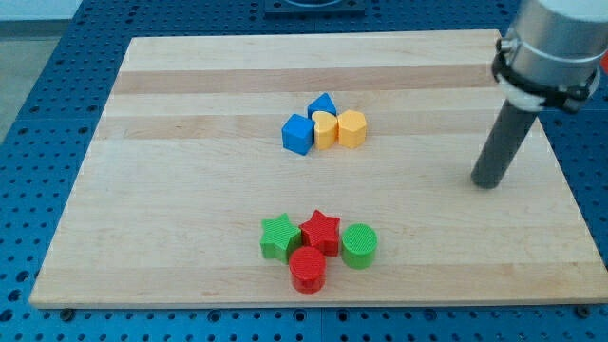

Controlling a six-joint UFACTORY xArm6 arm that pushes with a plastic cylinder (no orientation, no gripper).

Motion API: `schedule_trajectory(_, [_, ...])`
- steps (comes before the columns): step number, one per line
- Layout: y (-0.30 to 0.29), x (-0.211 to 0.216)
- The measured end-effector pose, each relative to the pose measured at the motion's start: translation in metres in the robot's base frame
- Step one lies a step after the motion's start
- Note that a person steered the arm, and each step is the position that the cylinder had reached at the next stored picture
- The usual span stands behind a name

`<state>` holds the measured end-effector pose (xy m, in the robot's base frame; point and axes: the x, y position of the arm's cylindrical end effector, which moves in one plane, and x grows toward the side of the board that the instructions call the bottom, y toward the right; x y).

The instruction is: Separate the green star from the red circle

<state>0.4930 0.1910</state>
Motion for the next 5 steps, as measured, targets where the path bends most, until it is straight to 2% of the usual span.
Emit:
schedule_trajectory(3, [-0.071, 0.102])
schedule_trajectory(4, [-0.092, 0.125])
schedule_trajectory(5, [-0.097, 0.126])
